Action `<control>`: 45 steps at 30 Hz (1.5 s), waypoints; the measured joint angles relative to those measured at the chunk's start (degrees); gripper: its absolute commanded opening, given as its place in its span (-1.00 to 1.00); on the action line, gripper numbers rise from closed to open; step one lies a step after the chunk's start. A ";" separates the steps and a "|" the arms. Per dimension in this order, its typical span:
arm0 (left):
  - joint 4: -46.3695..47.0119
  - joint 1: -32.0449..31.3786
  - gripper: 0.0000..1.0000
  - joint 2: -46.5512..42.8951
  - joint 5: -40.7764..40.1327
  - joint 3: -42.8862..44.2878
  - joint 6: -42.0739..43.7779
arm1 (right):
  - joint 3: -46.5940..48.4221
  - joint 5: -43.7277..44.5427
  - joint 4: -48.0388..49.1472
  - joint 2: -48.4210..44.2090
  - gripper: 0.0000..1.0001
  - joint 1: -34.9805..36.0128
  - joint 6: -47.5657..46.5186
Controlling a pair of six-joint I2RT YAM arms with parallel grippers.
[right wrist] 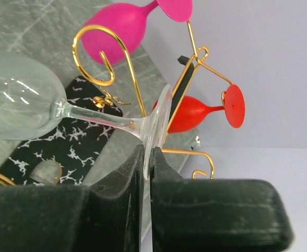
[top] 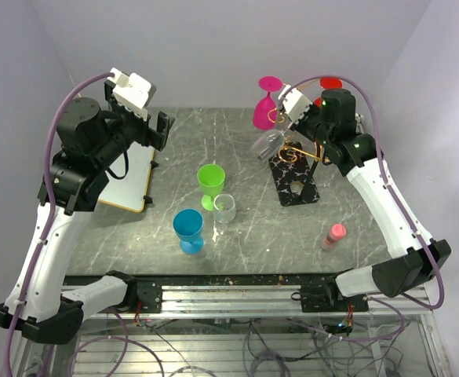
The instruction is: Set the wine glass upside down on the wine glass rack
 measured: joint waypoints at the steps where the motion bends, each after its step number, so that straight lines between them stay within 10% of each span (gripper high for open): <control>1: 0.00 0.00 0.93 0.09 0.00 0.00 0.00 | -0.24 0.57 0.39 0.00 -1.00 0.00 -0.31; 45: 0.07 0.39 0.91 0.07 0.55 0.04 -1.42 | 3.41 20.41 9.20 12.09 -1.00 9.64 -10.54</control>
